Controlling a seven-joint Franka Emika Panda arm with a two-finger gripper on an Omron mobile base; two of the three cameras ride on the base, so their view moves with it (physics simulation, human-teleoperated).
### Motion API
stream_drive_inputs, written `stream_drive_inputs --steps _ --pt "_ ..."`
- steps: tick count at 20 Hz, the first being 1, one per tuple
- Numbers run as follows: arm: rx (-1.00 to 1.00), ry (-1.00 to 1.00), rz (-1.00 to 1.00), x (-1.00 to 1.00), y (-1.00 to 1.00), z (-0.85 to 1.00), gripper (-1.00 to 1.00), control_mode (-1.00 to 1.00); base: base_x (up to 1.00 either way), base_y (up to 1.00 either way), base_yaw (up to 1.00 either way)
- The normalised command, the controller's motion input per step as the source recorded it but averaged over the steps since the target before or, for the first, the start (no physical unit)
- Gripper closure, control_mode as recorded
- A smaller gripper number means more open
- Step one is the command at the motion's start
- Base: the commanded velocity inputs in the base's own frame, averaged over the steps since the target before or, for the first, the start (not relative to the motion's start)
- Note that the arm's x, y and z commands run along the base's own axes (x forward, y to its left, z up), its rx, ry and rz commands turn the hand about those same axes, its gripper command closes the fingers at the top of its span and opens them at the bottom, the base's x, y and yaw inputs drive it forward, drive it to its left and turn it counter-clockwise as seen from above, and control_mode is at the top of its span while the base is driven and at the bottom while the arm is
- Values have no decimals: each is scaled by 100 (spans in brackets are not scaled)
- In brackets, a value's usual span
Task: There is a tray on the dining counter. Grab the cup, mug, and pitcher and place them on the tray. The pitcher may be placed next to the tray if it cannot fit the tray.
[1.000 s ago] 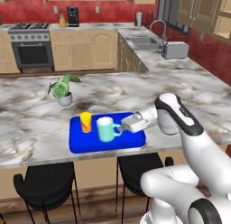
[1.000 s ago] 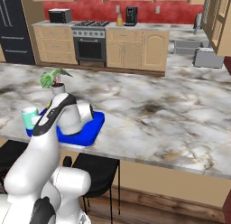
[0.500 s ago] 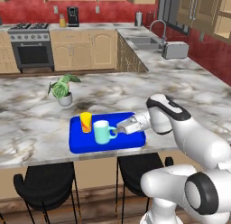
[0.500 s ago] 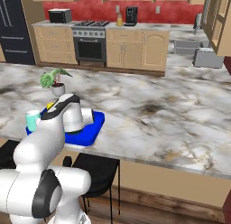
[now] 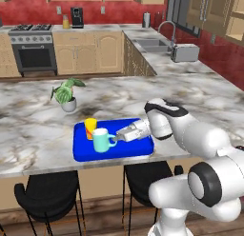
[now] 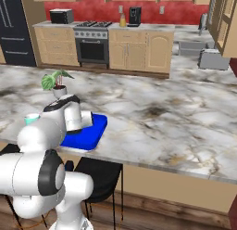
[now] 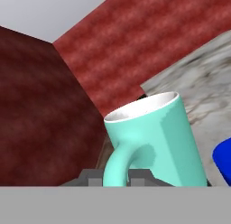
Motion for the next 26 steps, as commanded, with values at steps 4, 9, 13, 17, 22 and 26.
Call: stream_drive_inputs --steps 4,9,13,17,22,26 --pt "0 -1 0 23 0 -3 100 -100 0 0 0" --pt "0 0 0 19 0 -10 100 -100 0 0 0" --pt "0 0 0 17 0 -16 100 -100 0 0 0" --pt "0 0 0 23 0 -21 100 -100 0 0 0" --pt "0 0 0 26 0 -24 100 -100 0 0 0" --pt "0 0 0 31 5 -25 100 -100 0 0 0"
